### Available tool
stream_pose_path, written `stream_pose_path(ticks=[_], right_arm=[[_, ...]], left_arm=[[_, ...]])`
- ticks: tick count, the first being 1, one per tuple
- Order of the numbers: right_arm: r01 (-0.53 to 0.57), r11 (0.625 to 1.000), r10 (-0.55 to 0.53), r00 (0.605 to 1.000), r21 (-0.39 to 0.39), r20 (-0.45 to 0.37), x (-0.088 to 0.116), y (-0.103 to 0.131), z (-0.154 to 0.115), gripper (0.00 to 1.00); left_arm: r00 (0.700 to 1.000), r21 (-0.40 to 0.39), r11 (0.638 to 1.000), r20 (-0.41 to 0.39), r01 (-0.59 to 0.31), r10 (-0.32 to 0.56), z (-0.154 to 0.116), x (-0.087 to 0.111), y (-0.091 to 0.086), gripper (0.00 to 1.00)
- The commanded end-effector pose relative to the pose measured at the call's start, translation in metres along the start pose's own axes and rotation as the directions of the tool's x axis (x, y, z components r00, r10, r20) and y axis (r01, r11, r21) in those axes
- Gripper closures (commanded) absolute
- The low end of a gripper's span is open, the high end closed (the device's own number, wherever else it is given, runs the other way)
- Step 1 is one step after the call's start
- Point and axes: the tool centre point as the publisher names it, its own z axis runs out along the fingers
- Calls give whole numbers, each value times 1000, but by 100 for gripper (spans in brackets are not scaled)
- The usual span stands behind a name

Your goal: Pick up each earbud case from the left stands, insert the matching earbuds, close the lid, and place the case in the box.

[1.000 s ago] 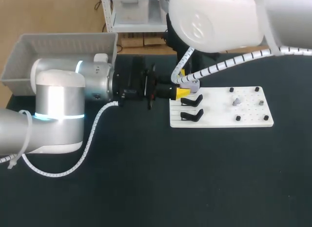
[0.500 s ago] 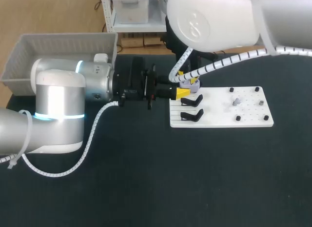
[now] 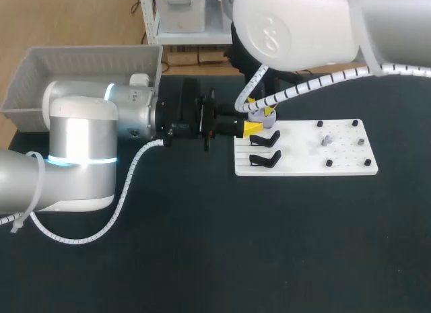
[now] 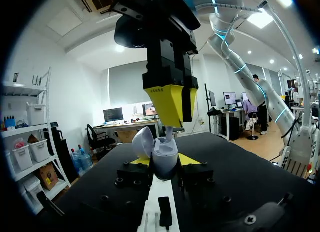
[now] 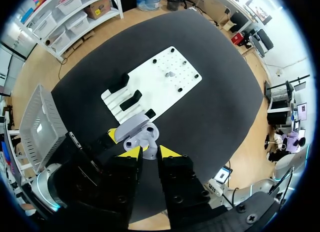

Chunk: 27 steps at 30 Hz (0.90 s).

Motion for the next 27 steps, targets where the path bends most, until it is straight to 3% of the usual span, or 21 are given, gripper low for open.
stream_pose_path(ticks=[1, 27], right_arm=[[-1, 1000, 1, 1000, -2, -2, -2, 0, 2, 100], [-7, 1000, 7, 1000, 2, -7, -9, -1, 11, 100]], left_arm=[[1000, -7, 1000, 1, -3, 3, 0, 0, -2, 100], [1000, -7, 1000, 1, -3, 3, 0, 0, -2, 100]])
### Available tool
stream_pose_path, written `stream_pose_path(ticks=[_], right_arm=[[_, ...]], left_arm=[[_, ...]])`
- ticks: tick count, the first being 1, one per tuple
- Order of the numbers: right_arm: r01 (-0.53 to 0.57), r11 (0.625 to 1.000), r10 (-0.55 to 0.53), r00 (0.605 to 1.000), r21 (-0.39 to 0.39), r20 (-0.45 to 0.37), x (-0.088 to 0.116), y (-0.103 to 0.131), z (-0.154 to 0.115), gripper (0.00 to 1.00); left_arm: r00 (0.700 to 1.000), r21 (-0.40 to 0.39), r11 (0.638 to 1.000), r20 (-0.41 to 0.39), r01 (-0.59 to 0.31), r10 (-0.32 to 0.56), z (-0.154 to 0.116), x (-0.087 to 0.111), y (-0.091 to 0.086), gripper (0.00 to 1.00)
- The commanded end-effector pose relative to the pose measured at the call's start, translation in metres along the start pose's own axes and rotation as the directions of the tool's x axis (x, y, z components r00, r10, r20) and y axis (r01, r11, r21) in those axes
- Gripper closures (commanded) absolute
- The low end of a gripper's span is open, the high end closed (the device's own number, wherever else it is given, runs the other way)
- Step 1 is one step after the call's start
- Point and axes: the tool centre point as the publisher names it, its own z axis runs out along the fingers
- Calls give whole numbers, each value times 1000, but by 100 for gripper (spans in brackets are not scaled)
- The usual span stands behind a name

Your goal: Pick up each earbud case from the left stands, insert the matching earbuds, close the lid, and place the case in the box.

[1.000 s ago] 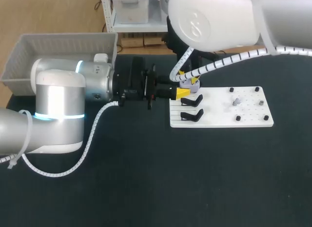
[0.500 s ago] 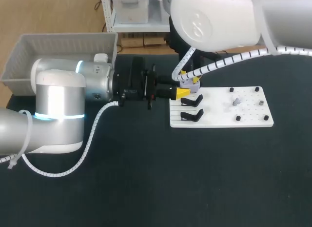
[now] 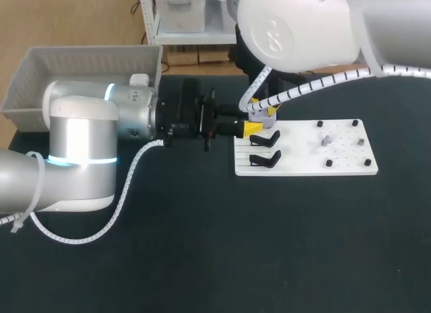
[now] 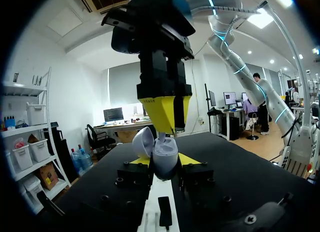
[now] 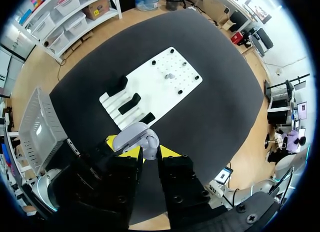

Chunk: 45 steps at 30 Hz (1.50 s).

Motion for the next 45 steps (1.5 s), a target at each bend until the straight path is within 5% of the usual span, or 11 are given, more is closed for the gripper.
stream_pose_path(ticks=[1, 2, 4, 5, 6, 11, 15, 20, 23, 33, 45], right_arm=[[1, 1000, -1, 1000, -2, -12, -1, 0, 3, 86], [3, 1000, -3, 1000, -7, -18, -1, 0, 4, 60], [6, 1000, -6, 1000, -14, -21, -1, -1, 4, 35], [7, 1000, -7, 1000, -21, -23, 0, -1, 4, 2], [7, 1000, -7, 1000, -28, -27, 1, -2, 3, 0], [59, 992, -58, 998, -113, 18, 13, -12, -15, 7], [156, 972, -133, 982, -176, 136, 22, -31, -32, 6], [268, 947, -215, 938, -176, 272, 22, -55, -40, 5], [290, 942, -227, 922, -170, 314, 14, -67, -41, 16], [311, 927, -241, 923, -212, 300, -23, -98, -27, 19], [418, 890, -358, 889, -182, 286, -65, -103, 18, 36]], left_arm=[[1000, -7, 1000, 1, -3, 3, 0, 0, -1, 100], [1000, -7, 1000, 1, -3, 3, 0, 0, -1, 100], [1000, -7, 1000, 1, -3, 3, 0, 0, -1, 100], [1000, -7, 1000, 1, -3, 3, 0, 0, -1, 100], [1000, -7, 1000, 1, -3, 3, 0, 0, -1, 100], [1000, -7, 1000, 1, -3, 3, 0, 0, -1, 100], [1000, -7, 1000, 1, -3, 3, 0, 0, -1, 100], [1000, -7, 1000, 1, -3, 3, 0, 0, -1, 100], [1000, -7, 1000, 1, -3, 3, 0, 0, -1, 100], [1000, -7, 1000, 1, -3, 3, 0, 0, -1, 100], [1000, -7, 1000, 1, -3, 3, 0, 0, -1, 100]])
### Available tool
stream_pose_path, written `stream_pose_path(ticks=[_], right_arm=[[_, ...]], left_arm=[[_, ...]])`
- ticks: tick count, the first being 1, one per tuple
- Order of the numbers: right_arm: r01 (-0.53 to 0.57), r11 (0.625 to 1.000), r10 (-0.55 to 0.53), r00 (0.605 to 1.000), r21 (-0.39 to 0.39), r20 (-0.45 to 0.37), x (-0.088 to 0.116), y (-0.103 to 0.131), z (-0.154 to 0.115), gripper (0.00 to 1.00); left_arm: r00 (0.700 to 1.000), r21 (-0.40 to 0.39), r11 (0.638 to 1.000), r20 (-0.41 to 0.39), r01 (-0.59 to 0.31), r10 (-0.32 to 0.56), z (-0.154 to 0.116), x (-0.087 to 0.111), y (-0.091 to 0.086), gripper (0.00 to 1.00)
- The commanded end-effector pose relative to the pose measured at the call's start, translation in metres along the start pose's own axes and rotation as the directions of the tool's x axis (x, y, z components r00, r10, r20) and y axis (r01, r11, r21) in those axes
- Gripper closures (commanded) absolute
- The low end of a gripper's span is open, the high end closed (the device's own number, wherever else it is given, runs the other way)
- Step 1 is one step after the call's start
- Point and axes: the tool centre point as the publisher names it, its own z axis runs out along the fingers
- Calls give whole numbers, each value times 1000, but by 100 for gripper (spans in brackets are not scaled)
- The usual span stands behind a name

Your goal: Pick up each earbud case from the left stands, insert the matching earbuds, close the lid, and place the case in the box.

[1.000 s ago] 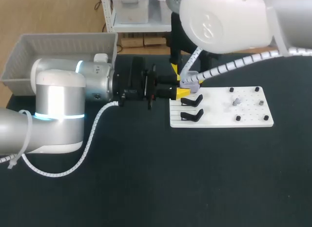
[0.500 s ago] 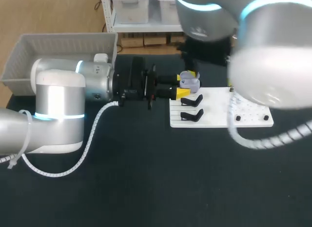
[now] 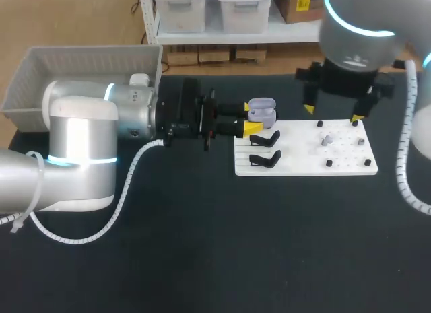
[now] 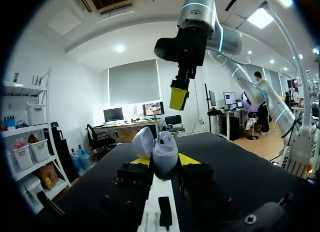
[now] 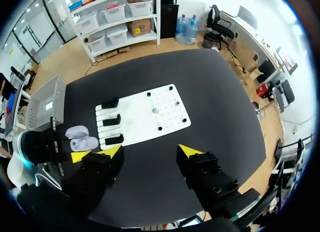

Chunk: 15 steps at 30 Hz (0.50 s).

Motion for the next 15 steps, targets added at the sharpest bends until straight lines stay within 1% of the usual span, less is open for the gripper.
stream_pose_path(ticks=[1, 2, 3, 6, 7, 8, 9, 10, 11, 15], right_arm=[[15, 997, -17, 1000, -77, -19, -8, -8, 28, 39], [19, 997, -21, 1000, -77, -21, -9, -10, 33, 42], [24, 997, -26, 999, -80, -28, -10, -12, 38, 42], [32, 995, -37, 998, -91, -48, -11, -14, 51, 39], [34, 995, -39, 998, -95, -55, -11, -15, 55, 36], [35, 995, -41, 997, -98, -61, -11, -15, 58, 31], [36, 994, -43, 997, -99, -65, -11, -15, 61, 21], [38, 994, -45, 997, -99, -68, -11, -15, 64, 6], [37, 994, -44, 997, -101, -71, -12, -15, 66, 0], [24, 994, -32, 996, -102, -82, -13, -16, 70, 0]], left_arm=[[1000, -6, 1000, 1, -3, 3, 0, 0, -2, 100], [1000, -6, 1000, 1, -3, 3, 0, 0, -2, 100], [1000, -6, 1000, 1, -3, 3, 0, 0, -2, 100], [1000, -6, 1000, 1, -3, 3, 0, 0, -2, 100], [1000, -6, 1000, 1, -3, 3, 0, 0, -2, 100], [1000, -6, 1000, 1, -3, 3, 0, 0, -2, 100], [1000, -6, 1000, 1, -3, 3, 0, 0, -2, 100], [1000, -6, 1000, 1, -3, 3, 0, 0, -2, 100], [1000, -6, 1000, 1, -3, 3, 0, 0, -2, 100], [1000, -6, 1000, 1, -3, 3, 0, 0, -2, 100]])
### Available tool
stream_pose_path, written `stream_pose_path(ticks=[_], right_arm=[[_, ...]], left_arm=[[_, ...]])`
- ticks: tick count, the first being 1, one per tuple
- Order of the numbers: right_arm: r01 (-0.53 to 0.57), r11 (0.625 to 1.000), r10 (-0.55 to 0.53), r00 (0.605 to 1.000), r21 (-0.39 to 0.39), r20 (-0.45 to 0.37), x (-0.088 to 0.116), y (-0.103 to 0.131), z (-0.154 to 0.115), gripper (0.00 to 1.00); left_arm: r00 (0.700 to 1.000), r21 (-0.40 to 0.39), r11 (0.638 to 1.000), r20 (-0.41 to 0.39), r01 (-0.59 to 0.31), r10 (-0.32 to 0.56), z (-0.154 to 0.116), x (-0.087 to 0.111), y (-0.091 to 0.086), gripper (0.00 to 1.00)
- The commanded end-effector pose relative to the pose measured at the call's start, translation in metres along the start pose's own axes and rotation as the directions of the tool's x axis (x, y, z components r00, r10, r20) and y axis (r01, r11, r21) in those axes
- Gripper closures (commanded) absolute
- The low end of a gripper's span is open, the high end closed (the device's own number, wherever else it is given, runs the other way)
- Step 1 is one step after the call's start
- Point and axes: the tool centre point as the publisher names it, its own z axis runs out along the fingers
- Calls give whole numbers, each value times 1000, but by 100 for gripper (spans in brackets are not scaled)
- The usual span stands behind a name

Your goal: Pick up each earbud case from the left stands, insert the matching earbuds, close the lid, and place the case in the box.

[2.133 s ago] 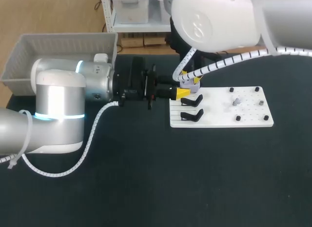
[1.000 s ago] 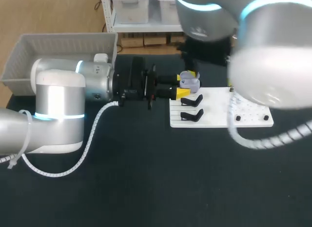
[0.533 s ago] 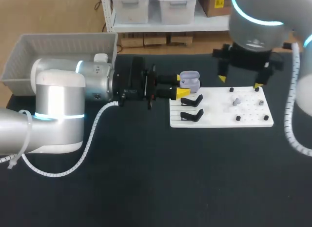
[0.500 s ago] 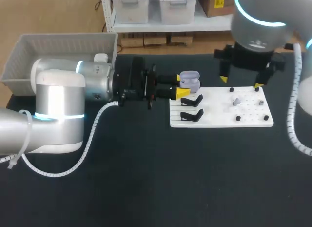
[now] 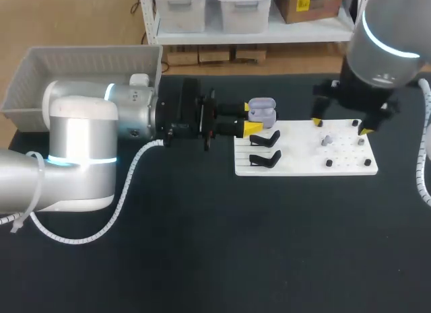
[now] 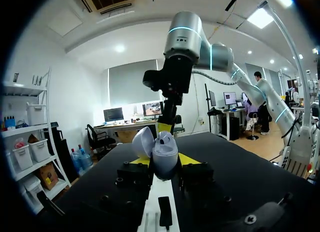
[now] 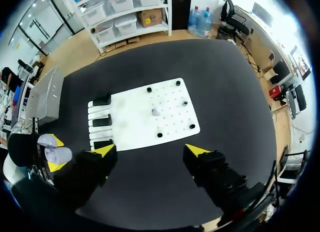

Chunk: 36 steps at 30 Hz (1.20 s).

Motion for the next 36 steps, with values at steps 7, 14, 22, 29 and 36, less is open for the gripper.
stream_pose_path(ticks=[7, 14, 22, 29, 36], right_arm=[[1, 1000, -1, 1000, -2, -6, -4, 1, 4, 0], [1, 1000, -1, 1000, -2, -6, -4, 1, 4, 0], [44, 999, -45, 998, -31, -33, -8, 5, 13, 0], [55, 997, -61, 992, -61, -112, -12, 1, 51, 0], [89, 993, -100, 984, -81, -149, -14, -1, 73, 0]], left_arm=[[1000, -6, 1000, 1, -3, 3, 0, 0, -2, 100], [1000, -6, 1000, 1, -3, 3, 0, 0, -2, 100], [1000, -6, 1000, 1, -3, 3, 0, 0, -2, 100], [1000, -6, 1000, 1, -3, 3, 0, 0, -2, 100], [1000, -6, 1000, 1, -3, 3, 0, 0, -2, 100]])
